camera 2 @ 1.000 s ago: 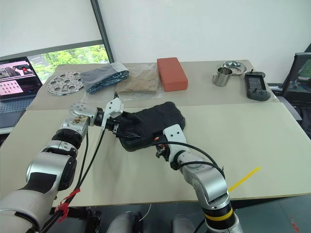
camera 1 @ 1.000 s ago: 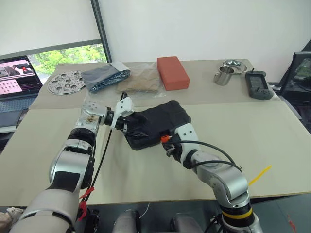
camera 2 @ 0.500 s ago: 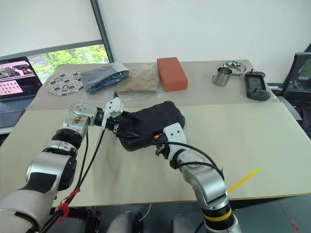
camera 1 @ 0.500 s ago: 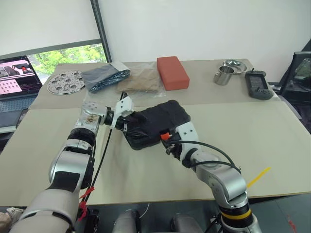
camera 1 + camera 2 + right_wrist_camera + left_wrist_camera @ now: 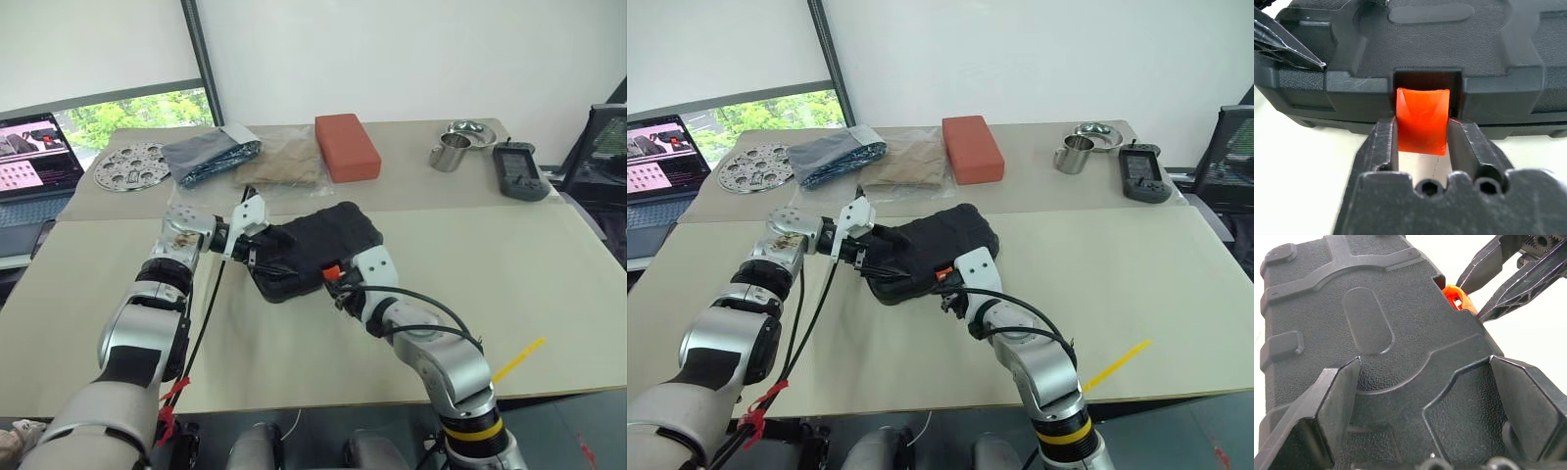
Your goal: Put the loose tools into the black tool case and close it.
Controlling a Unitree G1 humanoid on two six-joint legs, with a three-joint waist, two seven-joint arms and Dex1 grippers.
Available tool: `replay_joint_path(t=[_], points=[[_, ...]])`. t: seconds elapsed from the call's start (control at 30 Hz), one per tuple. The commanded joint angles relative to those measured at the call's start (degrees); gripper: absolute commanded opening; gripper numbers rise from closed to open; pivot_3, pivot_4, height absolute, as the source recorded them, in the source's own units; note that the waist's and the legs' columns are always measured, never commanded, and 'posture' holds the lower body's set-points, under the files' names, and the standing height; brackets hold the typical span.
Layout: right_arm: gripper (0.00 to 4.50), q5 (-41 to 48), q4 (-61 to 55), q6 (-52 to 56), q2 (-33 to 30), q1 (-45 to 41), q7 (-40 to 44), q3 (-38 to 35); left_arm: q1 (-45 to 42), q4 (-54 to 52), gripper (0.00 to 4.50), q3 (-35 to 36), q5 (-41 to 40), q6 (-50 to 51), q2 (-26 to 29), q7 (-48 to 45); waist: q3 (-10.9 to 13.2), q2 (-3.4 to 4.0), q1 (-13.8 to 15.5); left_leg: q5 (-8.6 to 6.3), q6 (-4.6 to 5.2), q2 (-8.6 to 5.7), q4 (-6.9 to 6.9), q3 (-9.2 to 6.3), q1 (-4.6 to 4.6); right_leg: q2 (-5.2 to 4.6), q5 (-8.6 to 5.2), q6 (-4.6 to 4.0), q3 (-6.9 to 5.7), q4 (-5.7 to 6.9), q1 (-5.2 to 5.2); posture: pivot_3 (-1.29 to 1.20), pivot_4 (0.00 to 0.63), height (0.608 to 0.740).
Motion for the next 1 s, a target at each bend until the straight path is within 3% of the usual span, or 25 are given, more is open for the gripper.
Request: replay_joint_path(t=[0.03,0.07,0.3,0.4,0.67,1.0], points=[[3.43,0.06,-2.56,-2.45,0.23,-0.73,0.55,-0.07,2.78,2.29,4.50,-2.79,3.14,0.26,-0.34,0.00,0.00,0.00,0.02,0.00,0.00,0.00,-0.01,-0.01,-0.01,0.00,0.00,0.00,-0.01,-0.04,0.00,0.00,0.150,0.740],[3.61,0.38,-3.28,-1.96,-0.20,-0.32,0.92,-0.31,2.78,2.31,4.50,-2.79,3.15,0.29,-0.34,0.02,0.00,0.00,0.02,0.00,0.00,0.00,-0.01,-0.01,-0.01,0.00,0.00,0.00,-0.01,-0.05,0.01,0.00,0.150,0.740],[3.61,2.83,-9.16,2.12,-3.14,1.84,2.93,-2.90,2.97,2.34,4.50,-2.72,3.14,0.24,-0.31,0.06,-0.01,0.00,0.08,-0.05,0.07,0.00,-0.03,0.00,-0.02,-0.06,0.01,0.00,-0.01,-0.21,0.09,0.00,0.150,0.740],[2.98,3.82,-11.34,3.96,-4.83,3.28,3.59,-3.61,3.02,2.36,4.50,-2.69,3.10,0.26,-0.36,0.11,-0.07,-0.03,0.09,-0.05,0.08,0.00,-0.05,-0.01,-0.01,-0.06,0.01,-0.01,-0.01,-0.23,0.10,0.00,0.150,0.740],[0.18,3.87,-10.21,6.41,-5.30,2.86,3.35,-2.12,3.31,2.21,4.50,-2.66,2.97,0.36,-0.71,0.26,-0.12,-0.07,0.10,-0.06,0.09,-0.01,-0.05,-0.01,-0.01,-0.07,0.01,-0.01,-0.01,-0.24,0.10,0.00,0.150,0.740],[0.08,1.74,-6.73,5.46,-4.43,0.82,1.58,-0.26,3.37,2.07,4.50,-2.67,3.03,0.51,-0.30,0.28,-0.14,-0.09,0.10,-0.08,0.11,-0.01,-0.05,-0.01,-0.02,-0.10,0.01,-0.01,-0.01,-0.26,0.10,0.00,0.150,0.740]])
